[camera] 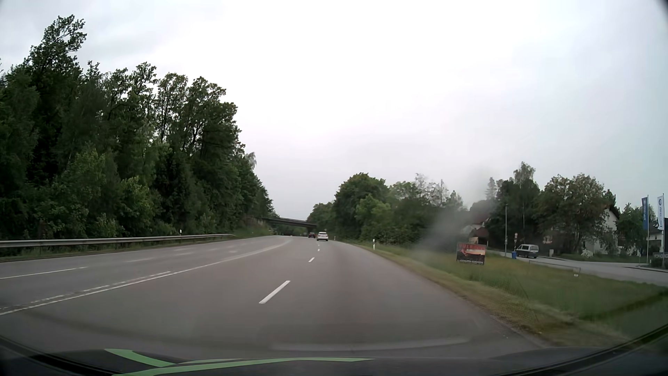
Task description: Follow the waypoints while adhering to traffic rules and regulations
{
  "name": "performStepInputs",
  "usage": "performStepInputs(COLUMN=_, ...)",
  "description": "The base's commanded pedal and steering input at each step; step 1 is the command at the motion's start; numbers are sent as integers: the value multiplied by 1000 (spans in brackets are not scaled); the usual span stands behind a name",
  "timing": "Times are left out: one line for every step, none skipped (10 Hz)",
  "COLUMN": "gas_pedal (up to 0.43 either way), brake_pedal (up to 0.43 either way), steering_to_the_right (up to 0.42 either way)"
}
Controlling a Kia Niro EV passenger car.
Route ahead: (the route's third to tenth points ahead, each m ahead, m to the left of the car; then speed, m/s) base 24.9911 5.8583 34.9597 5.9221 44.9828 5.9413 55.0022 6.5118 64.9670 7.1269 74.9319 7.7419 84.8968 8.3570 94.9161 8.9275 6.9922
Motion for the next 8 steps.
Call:
performStepInputs(gas_pedal=350, brake_pedal=0, steering_to_the_right=58)
performStepInputs(gas_pedal=350, brake_pedal=0, steering_to_the_right=46)
performStepInputs(gas_pedal=350, brake_pedal=0, steering_to_the_right=36)
performStepInputs(gas_pedal=350, brake_pedal=0, steering_to_the_right=22)
performStepInputs(gas_pedal=358, brake_pedal=0, steering_to_the_right=9)
performStepInputs(gas_pedal=358, brake_pedal=0, steering_to_the_right=5)
performStepInputs(gas_pedal=358, brake_pedal=0, steering_to_the_right=2)
performStepInputs(gas_pedal=358, brake_pedal=0, steering_to_the_right=1)
